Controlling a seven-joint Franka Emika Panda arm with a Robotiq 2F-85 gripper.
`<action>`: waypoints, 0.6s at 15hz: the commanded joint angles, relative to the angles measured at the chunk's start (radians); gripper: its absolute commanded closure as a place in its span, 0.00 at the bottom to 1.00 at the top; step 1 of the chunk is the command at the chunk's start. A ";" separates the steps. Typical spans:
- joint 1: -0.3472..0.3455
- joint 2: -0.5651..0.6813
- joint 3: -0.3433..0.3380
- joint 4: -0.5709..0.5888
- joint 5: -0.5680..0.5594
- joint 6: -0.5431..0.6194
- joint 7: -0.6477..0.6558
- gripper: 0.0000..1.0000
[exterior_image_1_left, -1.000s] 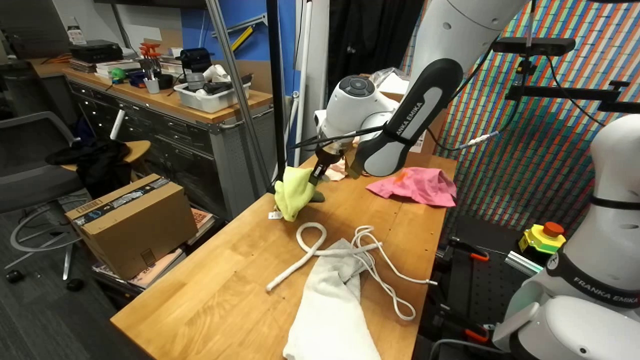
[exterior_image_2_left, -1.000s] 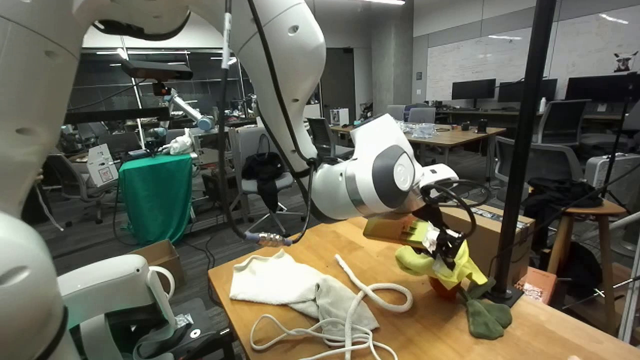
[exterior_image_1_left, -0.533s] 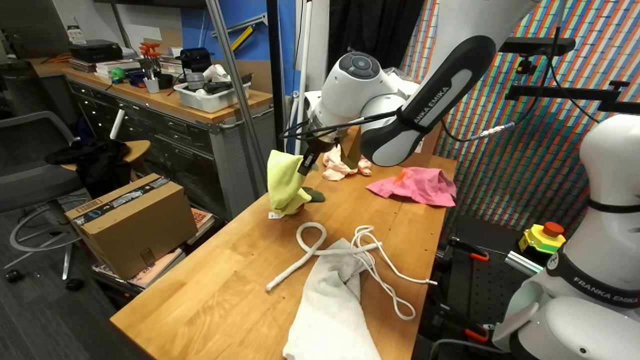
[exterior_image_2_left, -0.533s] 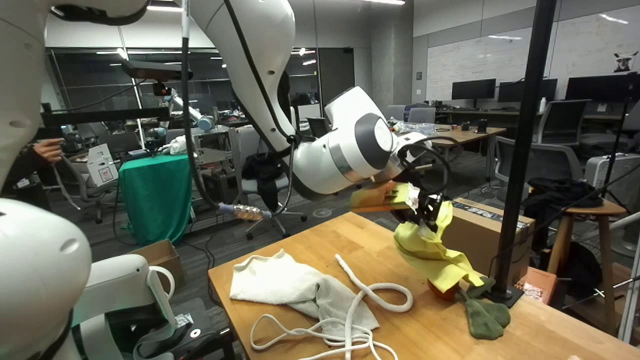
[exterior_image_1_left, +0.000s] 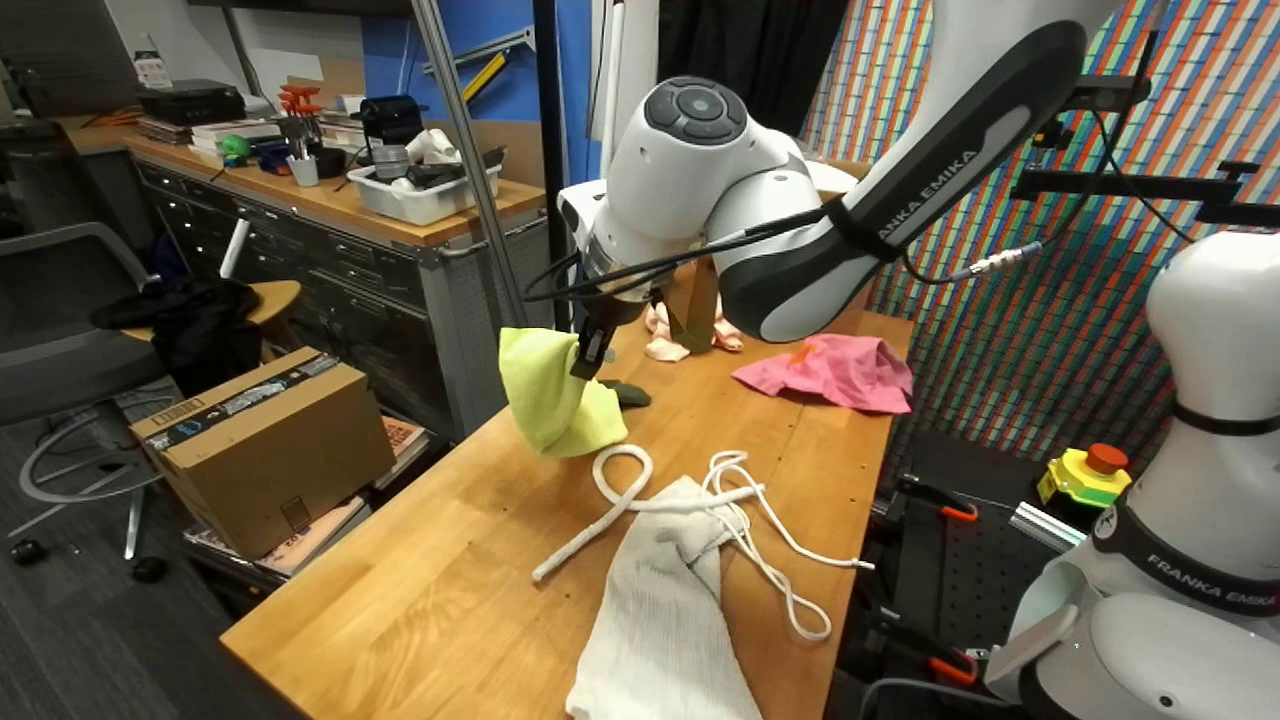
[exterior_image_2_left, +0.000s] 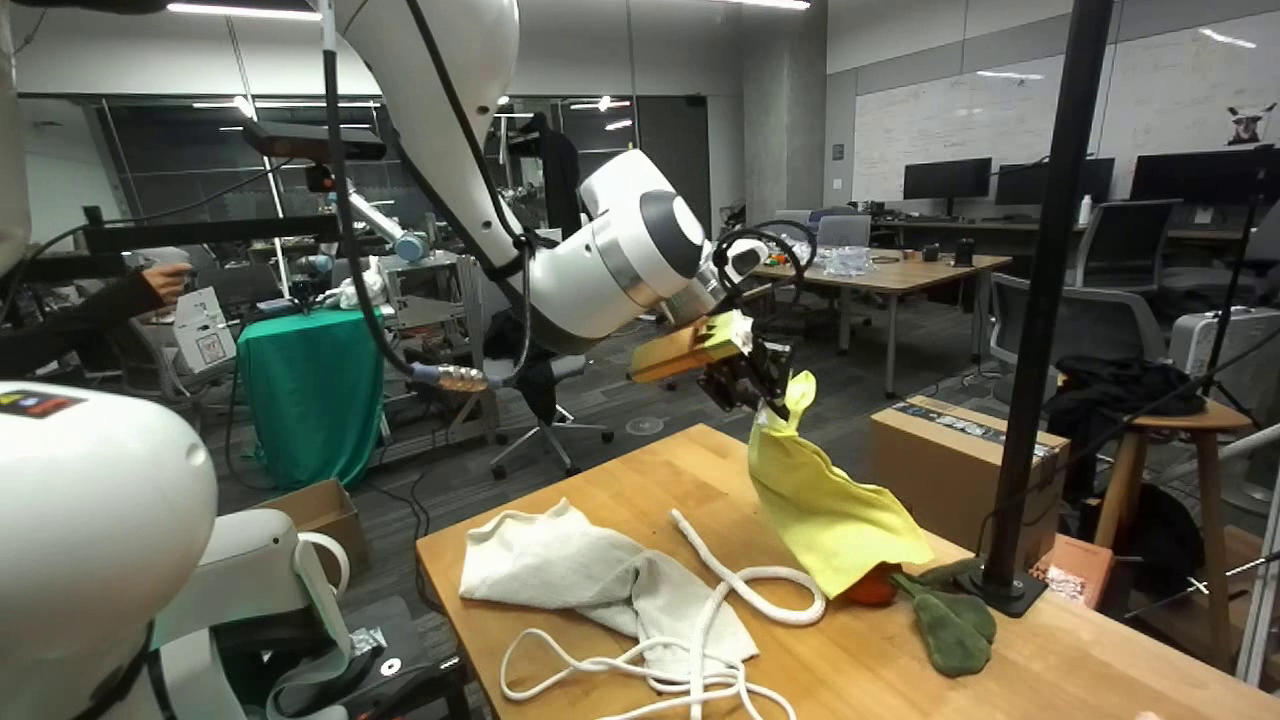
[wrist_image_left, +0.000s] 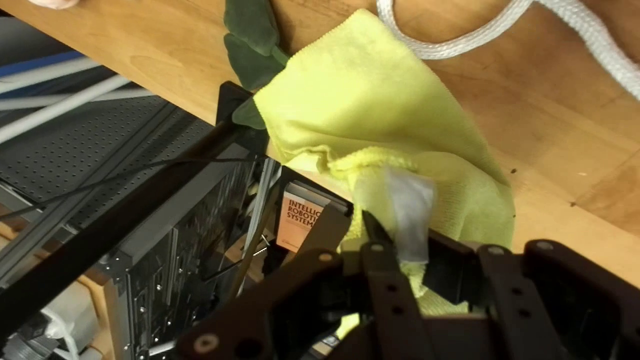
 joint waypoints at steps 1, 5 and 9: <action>0.061 -0.058 0.041 0.012 -0.002 -0.166 -0.066 0.92; -0.113 -0.102 0.337 0.060 -0.048 -0.351 -0.088 0.92; -0.300 -0.082 0.612 0.123 -0.013 -0.431 -0.105 0.92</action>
